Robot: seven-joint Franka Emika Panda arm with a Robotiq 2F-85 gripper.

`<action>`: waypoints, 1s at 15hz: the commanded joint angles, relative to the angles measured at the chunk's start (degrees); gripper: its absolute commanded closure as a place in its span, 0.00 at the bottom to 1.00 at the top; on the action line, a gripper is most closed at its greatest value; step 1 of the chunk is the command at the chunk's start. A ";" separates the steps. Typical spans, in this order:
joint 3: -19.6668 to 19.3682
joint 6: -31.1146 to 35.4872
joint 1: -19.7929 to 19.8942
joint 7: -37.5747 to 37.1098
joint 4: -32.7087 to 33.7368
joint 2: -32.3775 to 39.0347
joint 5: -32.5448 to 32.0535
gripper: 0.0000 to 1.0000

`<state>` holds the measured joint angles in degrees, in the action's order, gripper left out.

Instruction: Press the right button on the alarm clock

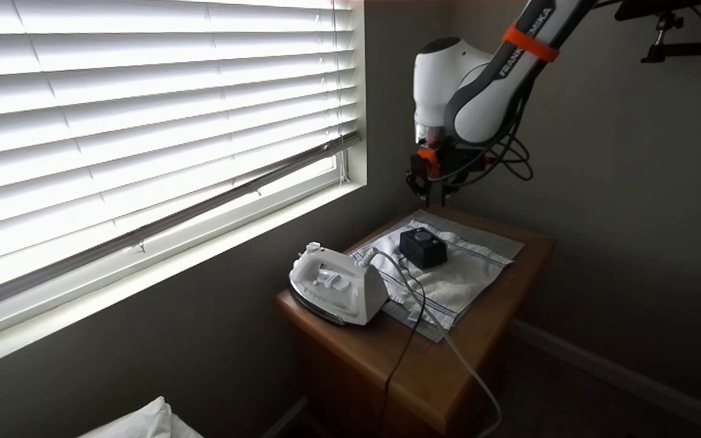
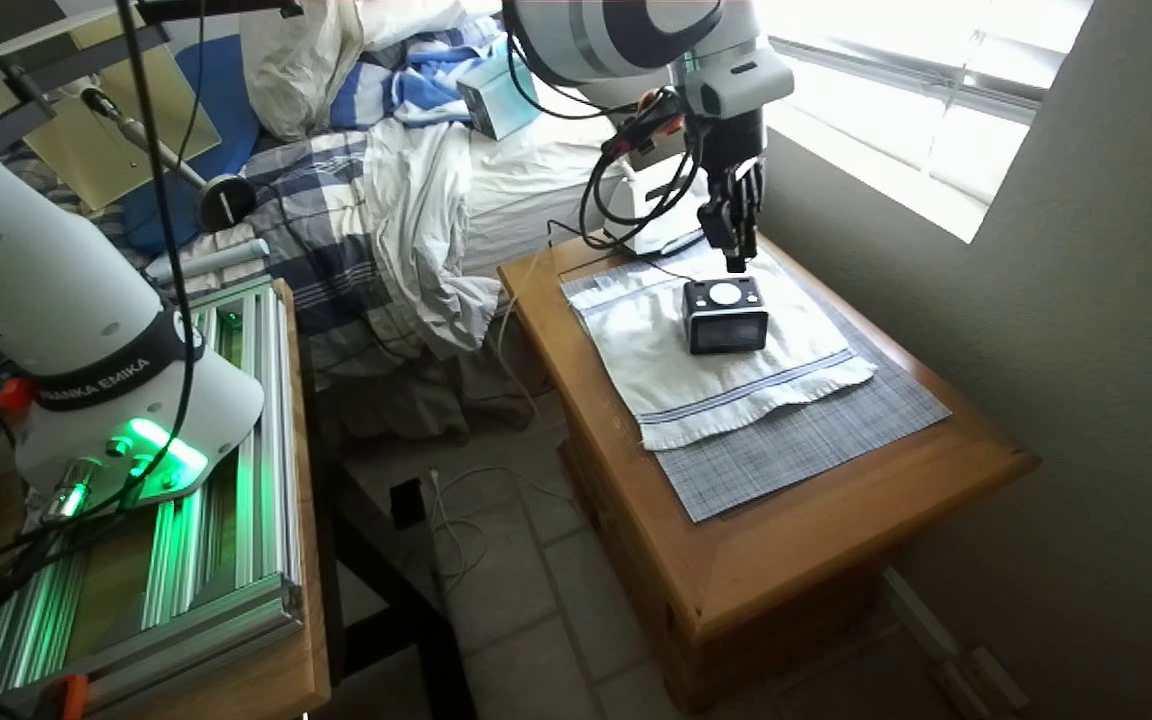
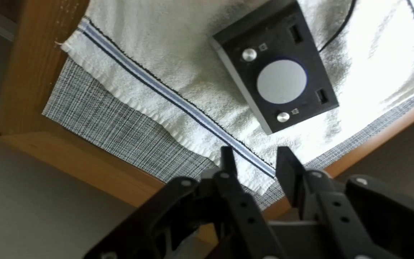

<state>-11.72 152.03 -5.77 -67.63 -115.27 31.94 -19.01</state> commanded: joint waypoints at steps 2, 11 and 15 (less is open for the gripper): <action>8.39 0.26 11.43 19.42 -17.05 -15.95 2.89 0.26; 7.87 -17.55 15.74 53.64 -30.24 -37.34 3.18 0.00; 7.00 -22.99 16.30 62.30 -33.30 -44.83 -3.29 0.00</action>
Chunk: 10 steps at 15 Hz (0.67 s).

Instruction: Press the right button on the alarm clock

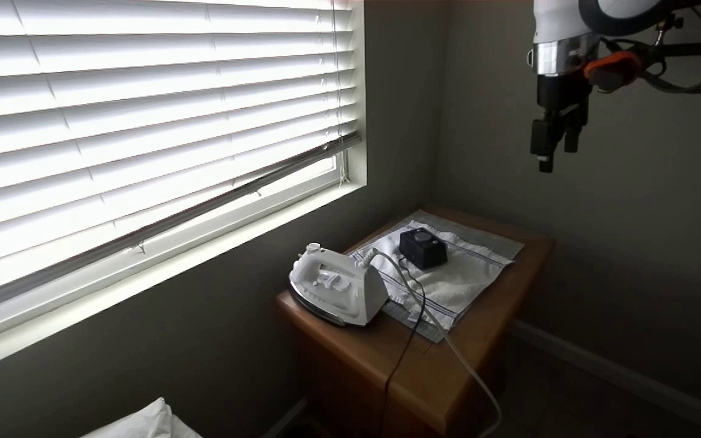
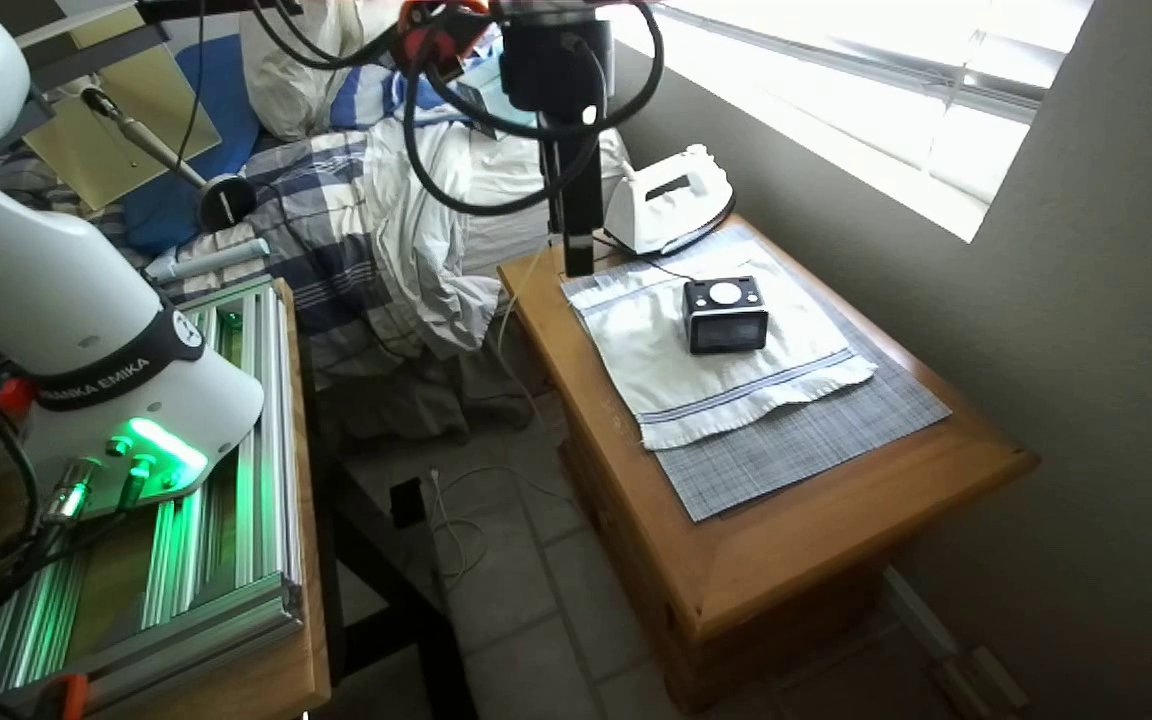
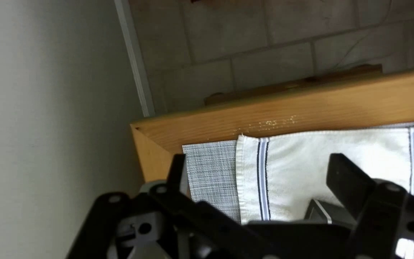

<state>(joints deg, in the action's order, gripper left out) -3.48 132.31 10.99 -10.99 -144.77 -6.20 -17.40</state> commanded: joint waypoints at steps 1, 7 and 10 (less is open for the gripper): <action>-1.57 -2.74 -0.14 7.83 -4.68 -7.73 -6.84 0.00; -1.51 -2.53 -0.41 6.85 -3.77 -6.52 -5.56 0.00; -1.51 -2.53 -0.41 6.91 -3.77 -6.52 -5.60 0.00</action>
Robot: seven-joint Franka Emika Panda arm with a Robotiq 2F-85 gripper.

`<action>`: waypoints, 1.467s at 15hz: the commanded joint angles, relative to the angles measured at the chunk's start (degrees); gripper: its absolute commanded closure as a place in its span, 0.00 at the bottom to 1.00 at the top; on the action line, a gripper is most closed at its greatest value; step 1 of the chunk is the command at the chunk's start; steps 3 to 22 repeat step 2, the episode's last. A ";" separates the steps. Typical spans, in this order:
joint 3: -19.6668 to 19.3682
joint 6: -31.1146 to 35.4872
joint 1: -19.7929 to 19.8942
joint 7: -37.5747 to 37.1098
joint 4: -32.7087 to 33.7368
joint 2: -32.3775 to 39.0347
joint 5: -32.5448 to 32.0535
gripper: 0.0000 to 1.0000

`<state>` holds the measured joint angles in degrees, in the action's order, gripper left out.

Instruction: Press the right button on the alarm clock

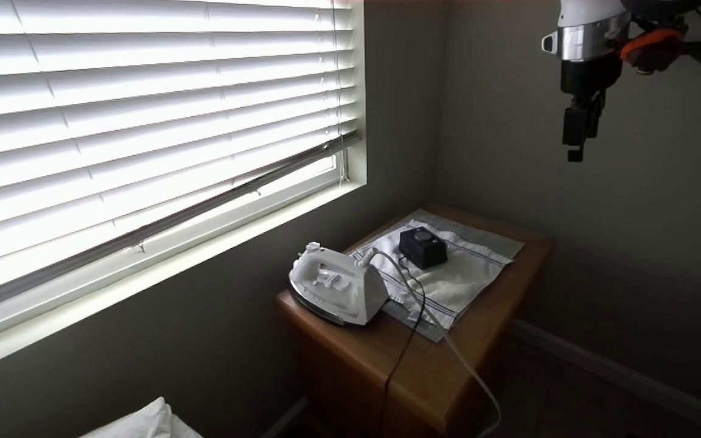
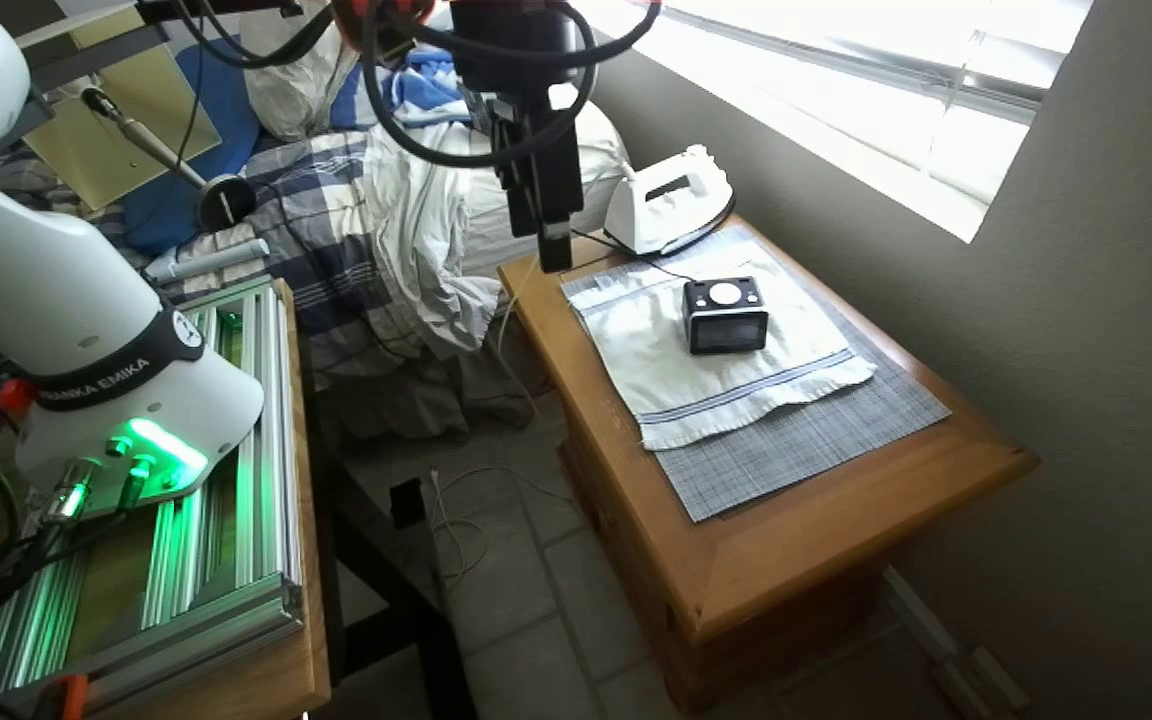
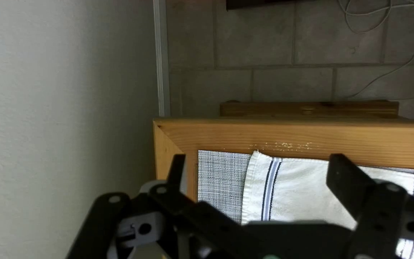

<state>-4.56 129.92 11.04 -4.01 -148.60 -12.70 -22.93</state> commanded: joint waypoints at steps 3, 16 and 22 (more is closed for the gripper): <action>-0.43 -0.13 -0.46 -0.06 0.05 -0.02 -0.10 0.00; -0.43 -0.13 -0.46 -0.06 0.05 -0.02 -0.10 0.00; -0.43 -0.13 -0.46 -0.06 0.05 -0.02 -0.10 0.00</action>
